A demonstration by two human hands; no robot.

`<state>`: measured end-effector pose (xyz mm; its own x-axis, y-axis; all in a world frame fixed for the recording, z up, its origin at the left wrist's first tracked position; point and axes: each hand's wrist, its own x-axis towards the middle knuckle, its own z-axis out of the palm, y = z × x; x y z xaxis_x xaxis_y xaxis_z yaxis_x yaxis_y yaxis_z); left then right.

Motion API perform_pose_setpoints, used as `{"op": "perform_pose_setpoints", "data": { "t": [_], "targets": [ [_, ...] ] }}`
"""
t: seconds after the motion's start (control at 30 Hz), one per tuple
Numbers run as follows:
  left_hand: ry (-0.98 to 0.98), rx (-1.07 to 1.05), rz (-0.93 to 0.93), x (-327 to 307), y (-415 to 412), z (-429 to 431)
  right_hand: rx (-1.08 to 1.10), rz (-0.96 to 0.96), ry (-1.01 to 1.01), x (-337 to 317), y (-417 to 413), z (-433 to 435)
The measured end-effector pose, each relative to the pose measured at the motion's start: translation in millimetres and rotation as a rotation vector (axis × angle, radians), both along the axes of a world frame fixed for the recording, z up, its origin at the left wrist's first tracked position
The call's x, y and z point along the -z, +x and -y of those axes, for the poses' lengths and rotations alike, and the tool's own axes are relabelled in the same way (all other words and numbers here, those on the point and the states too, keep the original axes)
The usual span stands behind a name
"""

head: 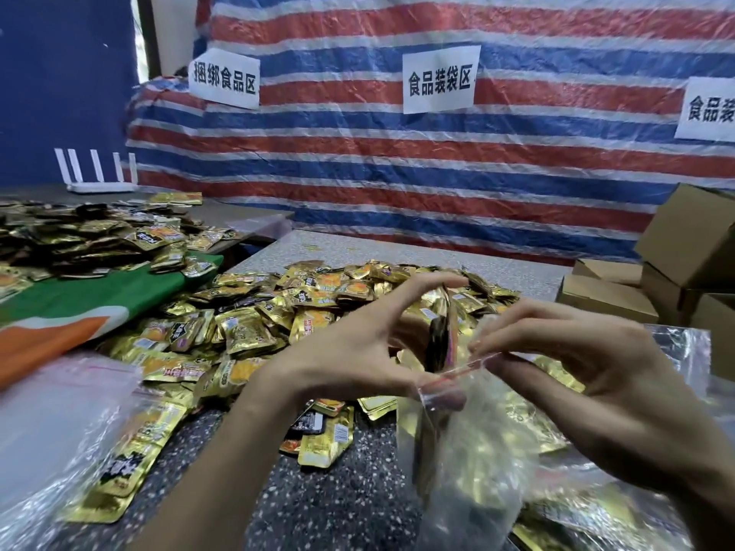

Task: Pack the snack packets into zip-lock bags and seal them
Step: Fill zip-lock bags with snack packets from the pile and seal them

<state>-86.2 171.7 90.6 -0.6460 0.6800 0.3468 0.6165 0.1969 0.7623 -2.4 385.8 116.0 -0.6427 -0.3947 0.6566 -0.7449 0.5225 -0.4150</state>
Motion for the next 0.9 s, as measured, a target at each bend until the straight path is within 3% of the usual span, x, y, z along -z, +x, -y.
{"op": "perform_pose_setpoints", "data": {
  "t": [0.23,0.33,0.53,0.67,0.77,0.9],
  "targets": [
    [-0.129,-0.032,0.136,-1.5,-1.0,13.9,0.009,0.052,-0.076,3.9,-4.7,-2.7],
    [-0.166,-0.049,0.076,-7.5,1.7,21.2,0.007,0.059,-0.146,1.5,-4.9,-4.6],
    [-0.191,0.051,0.006,-16.0,12.9,17.2,-0.048,0.096,-0.016,5.0,-4.6,2.6],
    [-0.19,0.056,0.022,-19.4,14.9,29.8,-0.016,-0.027,-0.193,5.7,-3.3,11.8],
    [-0.169,0.013,0.016,-21.7,16.5,33.3,-0.049,-0.007,-0.251,4.6,-0.7,13.5],
    [-0.062,-0.093,-0.135,-24.4,17.2,30.7,-0.076,0.128,-0.086,-5.0,4.9,1.0]
  ]
}}
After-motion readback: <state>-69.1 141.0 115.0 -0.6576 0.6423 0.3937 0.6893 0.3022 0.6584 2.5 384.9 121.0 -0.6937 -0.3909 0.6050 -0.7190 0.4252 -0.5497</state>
